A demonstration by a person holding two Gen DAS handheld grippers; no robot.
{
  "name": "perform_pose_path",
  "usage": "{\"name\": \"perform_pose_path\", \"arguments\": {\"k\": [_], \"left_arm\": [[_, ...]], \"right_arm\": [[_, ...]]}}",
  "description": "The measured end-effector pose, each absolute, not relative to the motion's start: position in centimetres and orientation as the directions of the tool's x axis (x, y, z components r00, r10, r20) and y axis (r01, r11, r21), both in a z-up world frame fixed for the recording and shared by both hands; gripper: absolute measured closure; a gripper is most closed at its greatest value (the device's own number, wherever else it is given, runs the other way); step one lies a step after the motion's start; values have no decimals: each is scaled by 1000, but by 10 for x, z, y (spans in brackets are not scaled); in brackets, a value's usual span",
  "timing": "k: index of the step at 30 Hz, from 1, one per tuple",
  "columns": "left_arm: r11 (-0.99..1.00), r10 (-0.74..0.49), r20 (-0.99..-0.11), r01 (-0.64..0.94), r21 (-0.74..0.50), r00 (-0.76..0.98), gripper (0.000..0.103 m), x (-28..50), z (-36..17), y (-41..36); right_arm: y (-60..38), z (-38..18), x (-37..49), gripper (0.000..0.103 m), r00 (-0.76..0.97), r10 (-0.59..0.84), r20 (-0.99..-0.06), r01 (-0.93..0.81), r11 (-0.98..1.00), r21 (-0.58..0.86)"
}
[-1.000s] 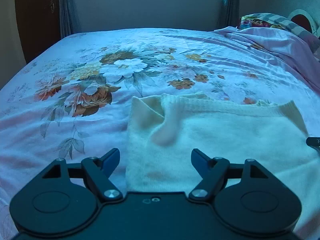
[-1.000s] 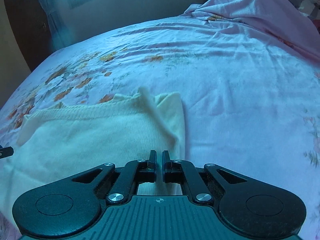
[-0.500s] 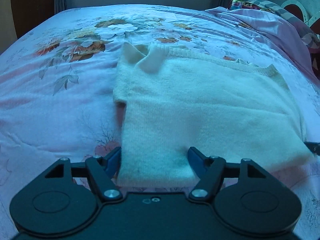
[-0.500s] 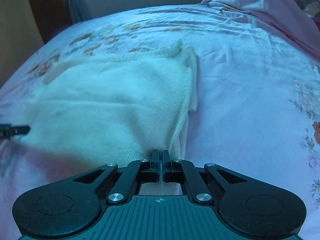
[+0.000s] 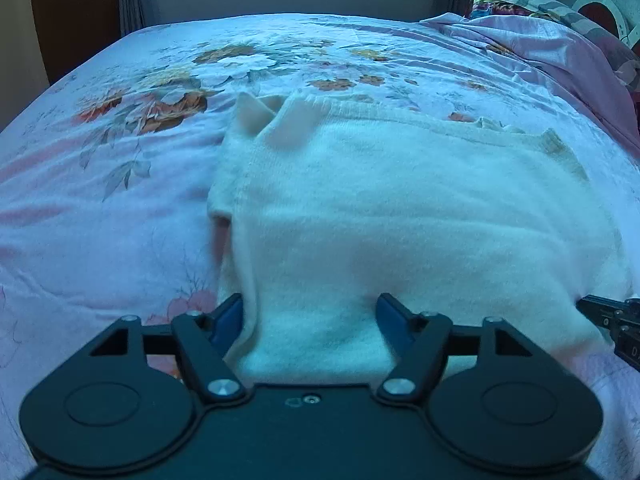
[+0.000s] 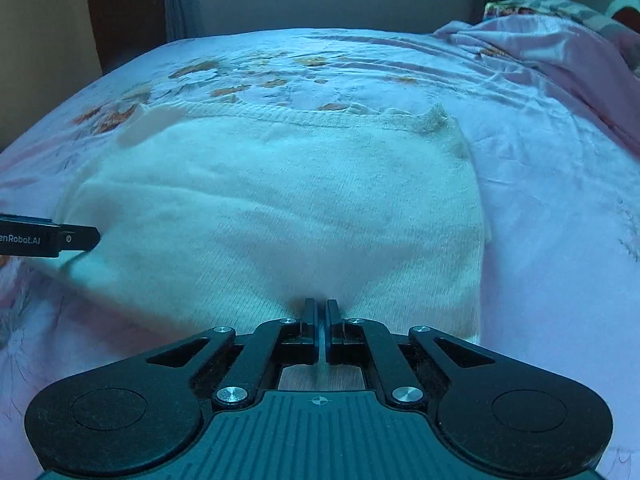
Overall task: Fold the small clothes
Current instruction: 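Open the left gripper while the right gripper lays the fold flat and opens, then move both open tools back over the folded sweater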
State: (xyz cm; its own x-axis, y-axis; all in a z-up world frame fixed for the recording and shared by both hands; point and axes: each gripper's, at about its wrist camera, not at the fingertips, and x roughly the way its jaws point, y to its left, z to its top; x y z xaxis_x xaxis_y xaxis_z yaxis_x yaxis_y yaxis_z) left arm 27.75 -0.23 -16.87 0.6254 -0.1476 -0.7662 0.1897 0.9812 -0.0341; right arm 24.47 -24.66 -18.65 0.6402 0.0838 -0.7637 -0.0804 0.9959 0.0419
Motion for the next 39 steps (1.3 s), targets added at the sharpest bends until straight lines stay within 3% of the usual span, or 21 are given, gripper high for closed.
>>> {"name": "perform_pose_path", "arguments": {"k": [7, 10, 18, 19, 20, 21, 27, 28, 29, 31, 39], "left_arm": [[984, -143, -770, 174, -43, 622, 32, 267, -164, 3], [987, -121, -770, 162, -24, 626, 31, 264, -163, 0], [992, -54, -788, 121, 26, 613, 30, 263, -159, -9], [993, -42, -791, 116, 36, 610, 29, 263, -158, -11], [993, -25, -795, 109, 51, 607, 27, 263, -158, -13], [992, -9, -800, 105, 68, 600, 26, 263, -159, -16], [990, 38, -816, 90, 109, 576, 24, 263, -150, -25], [990, 34, -814, 94, 109, 580, 24, 260, -148, -25], [989, 31, -810, 99, 110, 585, 24, 256, -145, -26], [990, 12, -809, 109, 94, 588, 24, 247, -141, -27], [986, -78, -778, 163, 33, 624, 23, 209, -120, -30]], "right_arm": [[-250, -182, 237, 100, 627, 100, -773, -104, 994, 44], [-254, -170, 229, 100, 685, 81, -724, -19, 995, 94], [-240, -172, 227, 96, 636, 47, -770, -22, 999, 43], [-242, -171, 227, 88, 634, 49, -772, -9, 998, 56], [-244, -173, 226, 68, 630, 33, -776, 17, 998, 56], [-246, -176, 226, 60, 624, 13, -781, 39, 998, 48], [-252, -162, 222, 57, 614, 27, -789, 70, 994, 89], [-254, -158, 218, 52, 624, 32, -781, 79, 991, 104], [-256, -154, 213, 41, 634, 36, -772, 89, 989, 118], [-258, -146, 199, 32, 658, 46, -752, 93, 985, 143], [-259, -122, 154, 32, 711, 57, -701, 90, 981, 171]]}}
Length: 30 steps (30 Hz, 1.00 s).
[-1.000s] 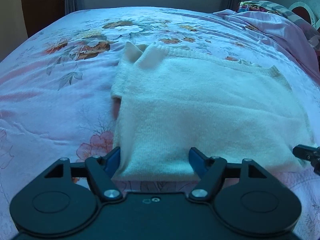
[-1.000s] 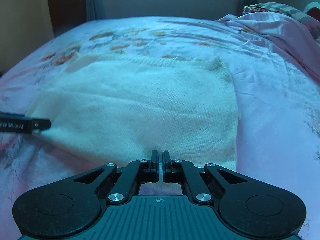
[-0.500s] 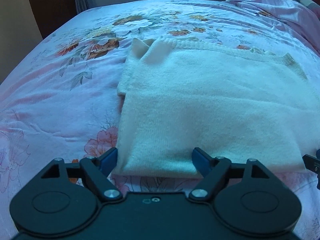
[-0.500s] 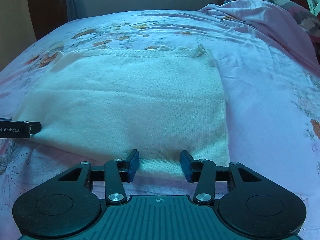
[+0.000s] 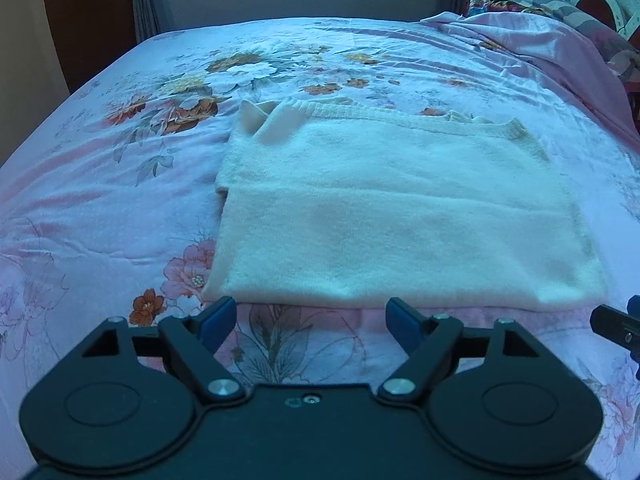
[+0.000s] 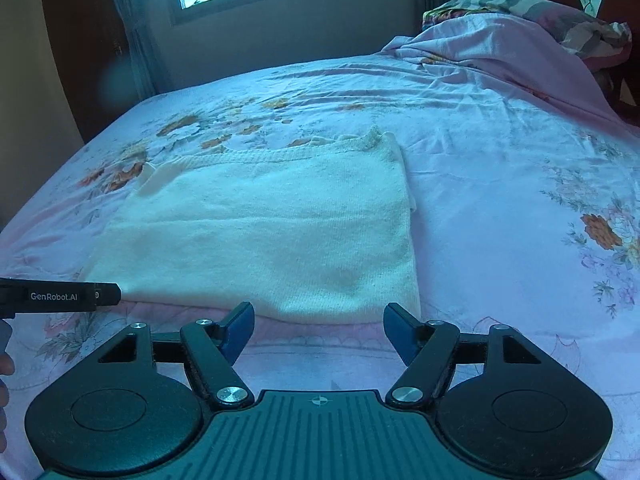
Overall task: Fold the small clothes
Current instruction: 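Move both open tools back over the folded sweater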
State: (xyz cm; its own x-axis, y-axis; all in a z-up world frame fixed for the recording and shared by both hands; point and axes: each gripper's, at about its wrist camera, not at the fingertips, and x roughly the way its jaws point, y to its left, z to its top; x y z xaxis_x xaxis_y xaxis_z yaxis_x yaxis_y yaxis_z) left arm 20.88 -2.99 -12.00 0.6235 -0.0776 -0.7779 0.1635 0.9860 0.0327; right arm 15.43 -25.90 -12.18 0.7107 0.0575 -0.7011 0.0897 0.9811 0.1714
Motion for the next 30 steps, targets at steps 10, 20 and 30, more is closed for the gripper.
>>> {"name": "perform_pose_path", "arguments": {"k": [10, 20, 30], "left_arm": [[990, -95, -776, 140, -9, 624, 21, 185, -110, -31], [1000, -29, -777, 25, -17, 629, 21, 178, -99, -51], [994, -71, -773, 113, 1, 630, 21, 194, -100, -47]], "right_arm": [[-266, -119, 140, 32, 726, 111, -678, 63, 972, 227], [-280, -123, 159, 32, 678, 234, -697, -51, 961, 273], [-279, -115, 153, 32, 734, 162, -659, 50, 956, 291]]}}
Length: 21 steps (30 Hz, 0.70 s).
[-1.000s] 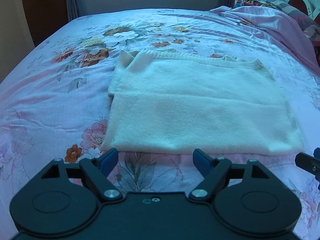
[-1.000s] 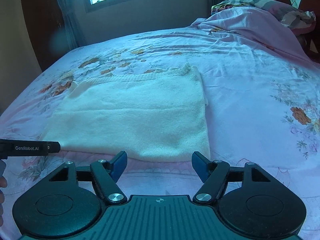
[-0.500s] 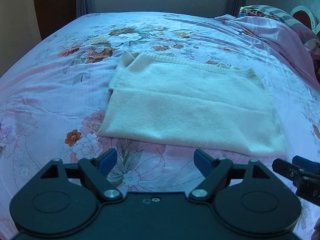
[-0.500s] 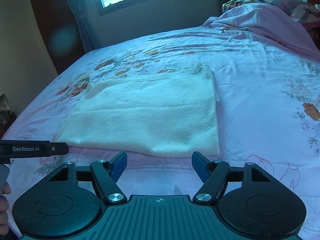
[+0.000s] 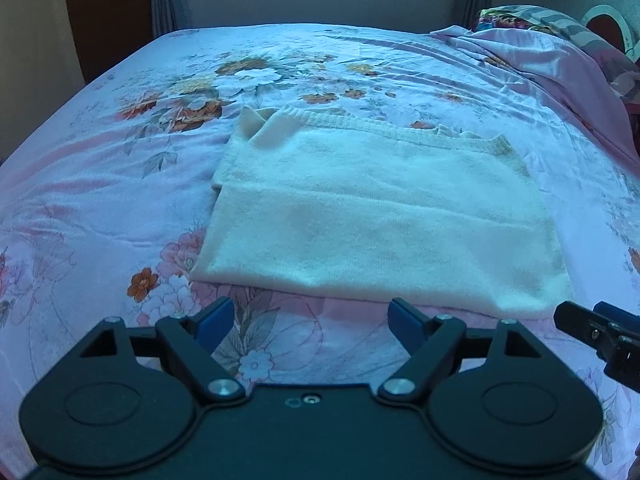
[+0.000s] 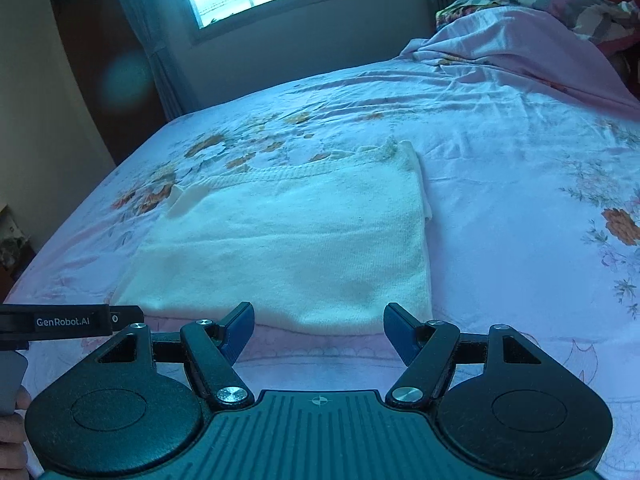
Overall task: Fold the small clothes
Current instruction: 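Move both open tools back over the folded sweater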
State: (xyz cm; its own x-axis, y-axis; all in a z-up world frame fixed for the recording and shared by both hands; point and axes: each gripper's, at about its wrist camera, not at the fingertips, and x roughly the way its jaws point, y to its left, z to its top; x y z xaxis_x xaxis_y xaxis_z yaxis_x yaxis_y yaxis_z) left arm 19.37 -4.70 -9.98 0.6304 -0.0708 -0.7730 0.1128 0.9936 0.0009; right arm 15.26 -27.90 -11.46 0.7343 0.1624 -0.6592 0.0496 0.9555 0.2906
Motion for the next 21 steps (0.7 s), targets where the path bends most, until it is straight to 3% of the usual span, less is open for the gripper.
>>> {"name": "perform_pose_path", "arguments": {"k": [9, 15, 21], "left_arm": [[988, -143, -763, 130, -78, 630, 20, 252, -109, -10], [992, -124, -774, 49, -120, 621, 18, 299, -123, 28], [974, -207, -795, 43, -222, 570, 17, 334, -147, 47]], "right_arm": [[-258, -111, 168, 32, 730, 77, -679, 97, 972, 214], [-250, -122, 208, 32, 729, 98, -678, 86, 969, 233], [-250, -131, 240, 32, 731, 129, -670, 69, 963, 261]]}}
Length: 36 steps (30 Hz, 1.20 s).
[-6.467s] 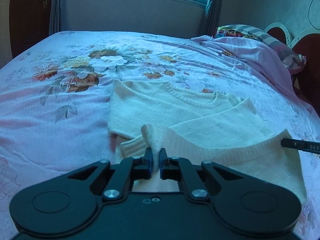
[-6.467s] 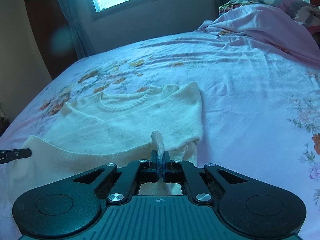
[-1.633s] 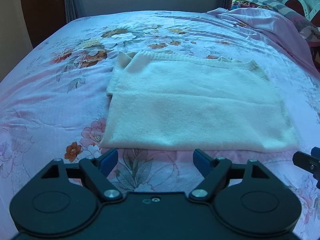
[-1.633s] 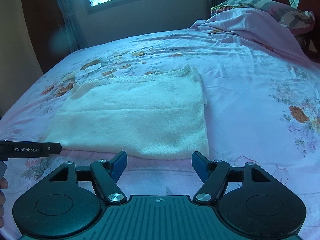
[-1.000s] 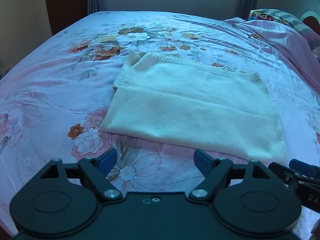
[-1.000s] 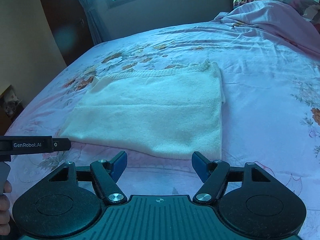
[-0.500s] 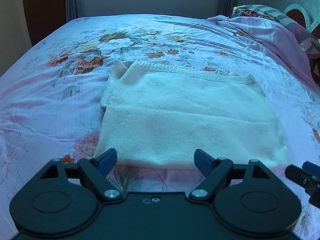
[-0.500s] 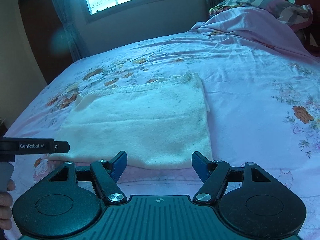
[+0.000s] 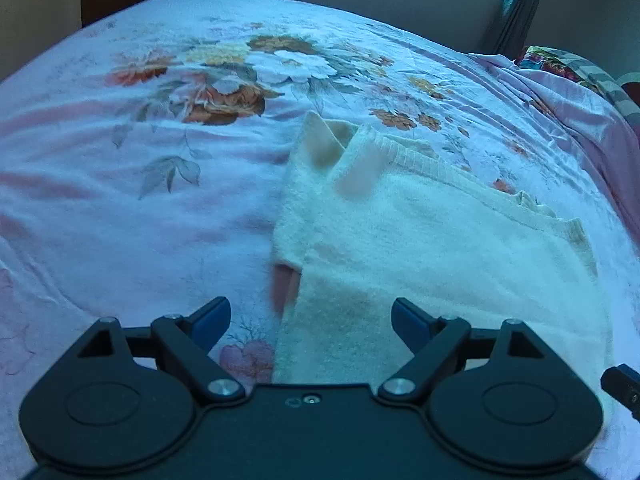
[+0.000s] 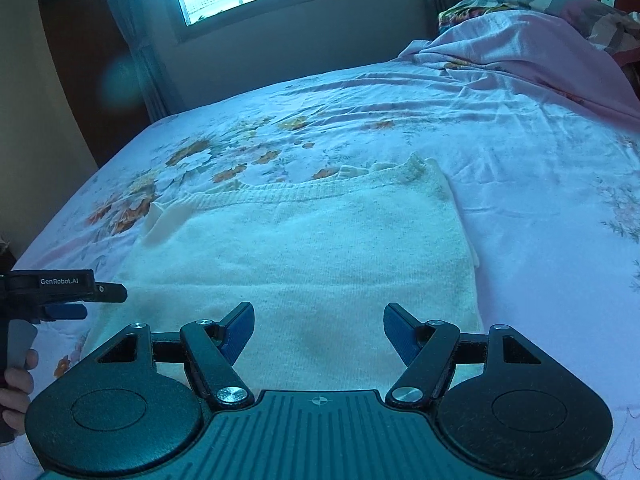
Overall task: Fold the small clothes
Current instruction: 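Move both open tools back over the folded sweater, then grasp the folded sweater's side with the left gripper, fold it inward, open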
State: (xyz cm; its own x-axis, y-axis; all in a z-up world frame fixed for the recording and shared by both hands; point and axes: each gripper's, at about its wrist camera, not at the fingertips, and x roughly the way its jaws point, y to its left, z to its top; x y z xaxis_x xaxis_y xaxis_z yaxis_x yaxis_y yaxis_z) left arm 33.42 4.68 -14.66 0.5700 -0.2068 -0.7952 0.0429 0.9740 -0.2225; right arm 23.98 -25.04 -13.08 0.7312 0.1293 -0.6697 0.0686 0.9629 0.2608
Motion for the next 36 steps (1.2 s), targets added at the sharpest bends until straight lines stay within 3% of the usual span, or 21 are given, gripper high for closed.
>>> {"name": "perform_pose_path", "arguments": {"k": [9, 15, 16, 17, 23, 28, 36], "left_arm": [[888, -434, -728, 116, -445, 530, 27, 357, -174, 56], [837, -527, -691, 160, -524, 495, 65, 366, -178, 40], [830, -533, -684, 152, -536, 498, 79, 368, -178, 41], [826, -534, -680, 141, -546, 502, 82, 369, -178, 41], [851, -502, -661, 186, -490, 558, 83, 359, -148, 25], [855, -519, -642, 322, -407, 564, 83, 349, -104, -20], [813, -530, -708, 516, -268, 467, 83, 327, -96, -149]], "right_arm": [[-246, -145, 258, 32, 720, 160, -676, 43, 961, 274], [-245, -150, 269, 32, 723, 128, -679, 51, 970, 237], [-244, -150, 272, 32, 724, 118, -680, 55, 972, 227], [-243, -150, 275, 32, 724, 104, -681, 58, 976, 211], [-218, -156, 303, 32, 729, 25, -684, 30, 997, 68], [-194, -187, 318, 32, 672, 56, -739, -53, 998, 27], [-297, -154, 262, 32, 738, 218, -638, 104, 898, 427]]}}
